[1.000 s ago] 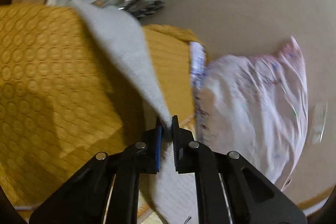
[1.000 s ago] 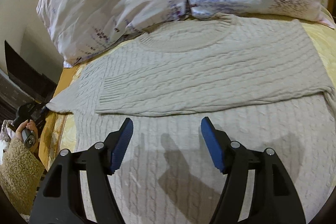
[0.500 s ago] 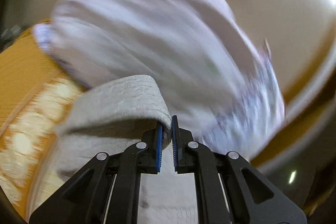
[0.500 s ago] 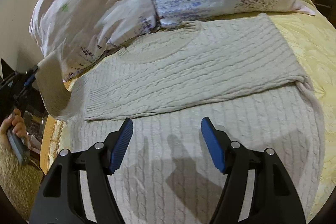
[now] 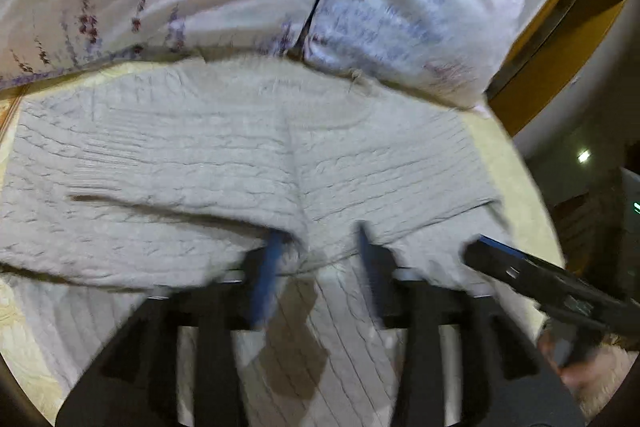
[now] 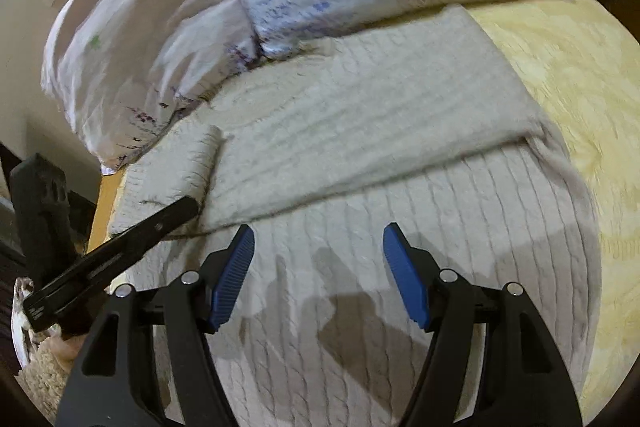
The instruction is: Fold small clothes
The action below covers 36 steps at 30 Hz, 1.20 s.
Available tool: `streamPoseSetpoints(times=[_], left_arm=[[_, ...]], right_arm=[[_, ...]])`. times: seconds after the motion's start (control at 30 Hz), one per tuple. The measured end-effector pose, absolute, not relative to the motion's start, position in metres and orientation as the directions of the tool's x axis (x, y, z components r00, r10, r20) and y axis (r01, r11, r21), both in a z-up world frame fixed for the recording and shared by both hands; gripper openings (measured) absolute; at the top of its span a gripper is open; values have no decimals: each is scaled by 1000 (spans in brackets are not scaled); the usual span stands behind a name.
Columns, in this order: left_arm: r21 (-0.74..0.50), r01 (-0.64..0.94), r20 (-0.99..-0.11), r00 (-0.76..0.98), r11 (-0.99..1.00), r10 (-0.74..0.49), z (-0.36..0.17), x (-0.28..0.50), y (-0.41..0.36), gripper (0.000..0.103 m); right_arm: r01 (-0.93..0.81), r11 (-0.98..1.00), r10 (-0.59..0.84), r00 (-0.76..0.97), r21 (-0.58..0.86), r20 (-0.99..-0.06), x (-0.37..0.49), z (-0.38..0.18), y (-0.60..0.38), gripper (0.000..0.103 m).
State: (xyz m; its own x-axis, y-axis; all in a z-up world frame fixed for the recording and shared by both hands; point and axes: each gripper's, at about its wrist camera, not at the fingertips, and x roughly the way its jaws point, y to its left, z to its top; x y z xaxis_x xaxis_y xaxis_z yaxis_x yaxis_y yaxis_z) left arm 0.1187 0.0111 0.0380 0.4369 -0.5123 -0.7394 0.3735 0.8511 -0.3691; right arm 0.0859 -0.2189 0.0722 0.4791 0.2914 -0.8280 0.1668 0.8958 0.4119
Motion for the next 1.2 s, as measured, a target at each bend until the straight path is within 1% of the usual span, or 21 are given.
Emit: streamPoseSetpoints(times=[0.03, 0.07, 0.1, 0.2, 0.27, 0.37, 0.43, 0.57, 0.6, 0.63, 0.67, 0.7, 0.77, 0.8, 0.87, 0.97, 1.0, 1.07, 1.13, 1.2], left_arm=[[-363, 365, -723, 470, 857, -506, 45, 113, 20, 68], [-360, 348, -706, 505, 865, -497, 51, 107, 33, 69], [-359, 315, -700, 532, 879, -476, 56, 103, 47, 69], [-313, 204, -722, 584, 928, -372, 57, 103, 86, 69], [-276, 112, -747, 601, 955, -286, 55, 108, 113, 68], [-263, 30, -769, 597, 964, -228, 50, 125, 136, 68], [-247, 7, -787, 581, 969, -205, 45, 135, 141, 65], [-212, -28, -834, 526, 977, -166, 29, 149, 147, 58], [-208, -27, -842, 514, 978, -164, 26, 149, 147, 58], [-204, -26, -845, 509, 979, -163, 23, 149, 147, 58], [-200, -26, -849, 504, 979, -160, 20, 150, 145, 58], [-198, -26, -849, 504, 980, -158, 18, 150, 145, 58], [-198, -26, -849, 504, 980, -158, 18, 149, 144, 58], [-200, -26, -850, 502, 979, -160, 17, 150, 144, 58], [-202, -24, -851, 499, 979, -163, 15, 152, 145, 58], [-204, -18, -851, 498, 979, -168, 14, 151, 145, 58], [-206, -17, -850, 498, 978, -170, 14, 150, 145, 58], [-210, -18, -850, 498, 978, -173, 14, 150, 145, 58], [-206, -17, -850, 499, 978, -170, 14, 149, 145, 58], [-202, -11, -850, 498, 979, -170, 13, 149, 144, 58]], right_arm=[[133, 900, 305, 486, 415, -819, 90, 77, -213, 60], [88, 907, 319, 493, 412, -809, 95, 83, -205, 56], [28, 917, 330, 502, 397, -799, 102, 90, -193, 55], [-159, 931, 361, 507, 327, -782, 122, 106, -145, 52], [-276, 929, 357, 498, 246, -790, 136, 108, -108, 50], [-360, 914, 351, 470, 187, -810, 150, 103, -70, 46], [-409, 904, 323, 455, 128, -830, 159, 95, -46, 45], [-463, 887, 231, 448, -3, -864, 161, 79, -15, 45], [-473, 880, 196, 444, -43, -874, 160, 72, -8, 44], [-475, 877, 175, 442, -64, -880, 161, 67, -7, 42], [-475, 875, 146, 443, -94, -885, 162, 62, -6, 28], [-467, 876, 113, 448, -124, -887, 162, 58, -7, 21], [-426, 898, 112, 463, -110, -880, 165, 58, -17, 10], [-402, 909, 109, 476, -106, -873, 163, 62, -23, 10], [-294, 954, 110, 533, -62, -839, 163, 77, -48, 10], [-71, 993, 115, 609, 91, -785, 156, 97, -103, 9], [66, 981, 103, 611, 181, -785, 149, 95, -137, 9], [216, 939, 105, 561, 268, -821, 142, 74, -173, 9], [278, 906, 151, 494, 320, -856, 140, 49, -194, 9], [324, 855, 217, 488, 406, -846, 136, 38, -211, 13]])
